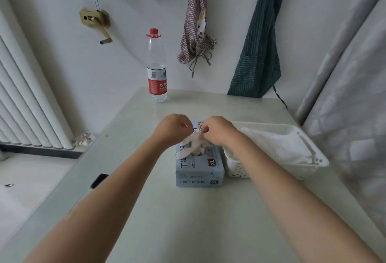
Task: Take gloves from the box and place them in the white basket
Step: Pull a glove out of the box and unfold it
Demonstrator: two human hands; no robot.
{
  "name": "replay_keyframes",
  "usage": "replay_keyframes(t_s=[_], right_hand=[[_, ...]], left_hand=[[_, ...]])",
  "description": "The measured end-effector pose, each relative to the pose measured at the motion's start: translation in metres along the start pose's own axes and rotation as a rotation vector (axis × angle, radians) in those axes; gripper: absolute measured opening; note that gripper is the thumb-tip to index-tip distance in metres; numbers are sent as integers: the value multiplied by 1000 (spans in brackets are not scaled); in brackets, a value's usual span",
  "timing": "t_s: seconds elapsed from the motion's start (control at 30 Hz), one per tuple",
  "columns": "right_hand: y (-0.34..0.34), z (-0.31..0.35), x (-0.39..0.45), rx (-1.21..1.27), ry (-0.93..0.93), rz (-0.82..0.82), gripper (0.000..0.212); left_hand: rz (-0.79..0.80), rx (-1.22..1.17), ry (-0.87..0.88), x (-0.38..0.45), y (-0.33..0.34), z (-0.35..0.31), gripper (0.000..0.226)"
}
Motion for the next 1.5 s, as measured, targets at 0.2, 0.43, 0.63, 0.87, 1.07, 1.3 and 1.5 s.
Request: replay_keyframes(t_s=[0.2, 0.43, 0.63, 0.87, 1.07, 1.3, 1.5], right_hand=[[-33, 4, -8, 329, -17, -237, 26], [-53, 1, -16, 595, -37, -286, 38], [-50, -7, -22, 795, -75, -137, 20], [-57, -22, -27, 906, 72, -291, 33], [-57, -22, -33, 935, 20, -141, 49], [-66, -7, -49, 685, -136, 161, 22], [-93, -31, -48, 631, 30, -123, 20]], left_hand=[[-100, -193, 124, -3, -2, -10, 19], [-234, -535, 37, -4, -17, -26, 17], [-250, -748, -47, -6, -33, -40, 18], [-249, -793, -192, -13, -33, -33, 8], [-217, -757, -110, -13, -34, -34, 22], [137, -178, 105, -10, -25, -58, 25], [-128, -229, 15, -12, -47, -55, 23]])
Point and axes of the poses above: each hand's wrist, its own x-axis towards the middle knuckle, its own y-axis out of the palm, z = x × y, the point moved 4 cm from there along x, towards the middle knuckle, and after that the axes turned 1 degree about z, right-handed, at the moved point
